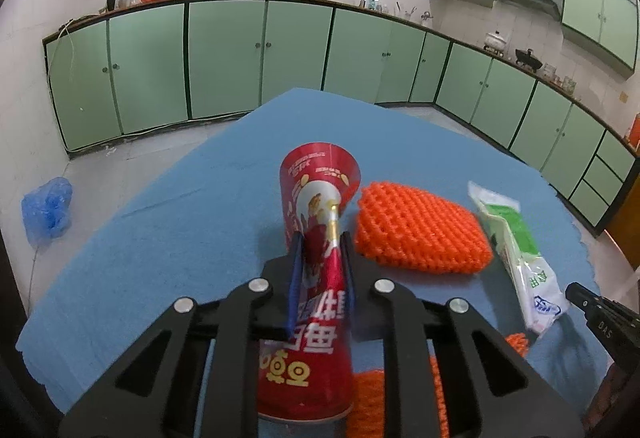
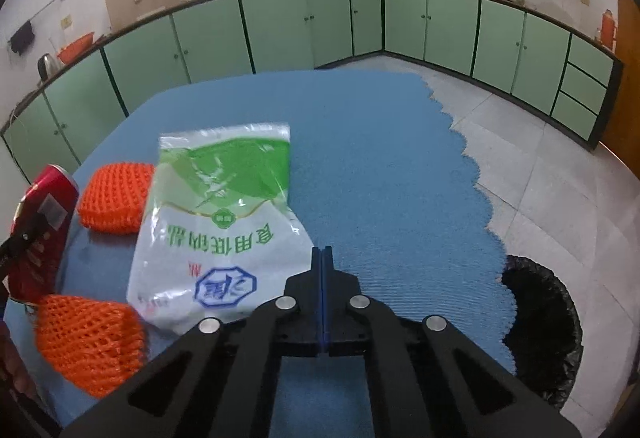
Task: Collect trash
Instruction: 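Grasp the white-and-green salt bag with the right gripper while the left gripper holds the can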
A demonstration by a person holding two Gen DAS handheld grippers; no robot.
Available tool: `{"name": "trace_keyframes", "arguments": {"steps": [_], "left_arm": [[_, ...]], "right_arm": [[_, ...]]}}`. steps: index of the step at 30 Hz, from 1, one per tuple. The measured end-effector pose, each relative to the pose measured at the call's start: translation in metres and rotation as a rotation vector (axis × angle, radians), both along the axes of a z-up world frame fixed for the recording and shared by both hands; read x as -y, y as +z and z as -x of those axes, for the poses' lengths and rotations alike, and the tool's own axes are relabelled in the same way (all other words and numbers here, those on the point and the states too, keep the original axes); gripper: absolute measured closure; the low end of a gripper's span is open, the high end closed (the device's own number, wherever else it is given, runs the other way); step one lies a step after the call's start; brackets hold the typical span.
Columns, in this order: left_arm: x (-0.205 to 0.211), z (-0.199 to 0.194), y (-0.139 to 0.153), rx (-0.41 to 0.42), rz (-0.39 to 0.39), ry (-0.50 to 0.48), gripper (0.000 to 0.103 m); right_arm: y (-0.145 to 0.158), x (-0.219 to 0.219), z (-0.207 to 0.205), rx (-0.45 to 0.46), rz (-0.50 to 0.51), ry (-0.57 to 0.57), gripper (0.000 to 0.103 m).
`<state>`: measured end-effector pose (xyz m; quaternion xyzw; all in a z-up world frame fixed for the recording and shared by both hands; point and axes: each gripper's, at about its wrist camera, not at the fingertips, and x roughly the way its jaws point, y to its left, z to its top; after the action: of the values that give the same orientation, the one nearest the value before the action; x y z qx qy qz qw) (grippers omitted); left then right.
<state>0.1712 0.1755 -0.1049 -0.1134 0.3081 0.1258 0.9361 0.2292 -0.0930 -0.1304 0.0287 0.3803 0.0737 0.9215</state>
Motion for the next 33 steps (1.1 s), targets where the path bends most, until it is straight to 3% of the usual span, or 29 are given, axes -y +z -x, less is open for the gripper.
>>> {"name": "trace_keyframes", "arguments": {"steps": [4,6,7,8,11,13,15,16,17,18,19,20,23,33], "left_arm": [[0.003,0.0,0.003,0.006,0.002,-0.015,0.091],[0.006,0.001,0.003,0.008,0.0,-0.02,0.091],[0.008,0.001,0.003,0.008,-0.002,-0.024,0.092],[0.009,0.001,0.003,0.007,-0.004,-0.029,0.092],[0.012,0.0,0.001,0.008,-0.012,-0.032,0.092],[0.013,-0.002,0.0,0.008,-0.011,-0.034,0.092],[0.013,-0.002,0.0,0.007,-0.01,-0.036,0.092],[0.013,-0.002,0.0,0.006,-0.013,-0.037,0.092],[0.015,-0.002,0.0,0.006,-0.016,-0.038,0.092],[0.015,-0.002,-0.001,0.006,-0.02,-0.04,0.092],[0.016,-0.002,-0.001,0.006,-0.022,-0.04,0.092],[0.015,-0.003,0.0,0.005,-0.021,-0.039,0.092],[0.014,-0.003,-0.001,0.005,-0.018,-0.039,0.092],[0.015,0.002,0.014,0.034,-0.005,-0.043,0.093]], "right_arm": [[0.008,0.002,0.006,0.021,0.005,0.018,0.102],[0.009,0.003,0.005,0.011,-0.014,0.022,0.09],[0.009,0.004,0.004,0.005,-0.027,0.021,0.072],[0.009,0.004,0.004,0.007,-0.036,0.022,0.061],[0.005,-0.005,0.0,-0.001,-0.006,0.04,0.051],[-0.001,-0.011,-0.004,-0.032,0.013,0.047,0.05],[-0.011,-0.016,-0.008,-0.07,0.016,0.062,0.05],[-0.012,-0.018,-0.007,-0.068,0.025,0.062,0.056],[-0.012,-0.021,-0.007,-0.067,0.032,0.078,0.069],[-0.012,-0.023,-0.006,-0.062,0.055,0.071,0.072],[-0.012,-0.024,-0.005,-0.058,0.072,0.059,0.081],[-0.012,-0.023,-0.004,-0.054,0.082,0.041,0.098],[-0.011,-0.017,-0.004,-0.052,0.05,0.037,0.103],[0.02,0.0,0.018,0.046,0.01,0.034,0.103]]}}
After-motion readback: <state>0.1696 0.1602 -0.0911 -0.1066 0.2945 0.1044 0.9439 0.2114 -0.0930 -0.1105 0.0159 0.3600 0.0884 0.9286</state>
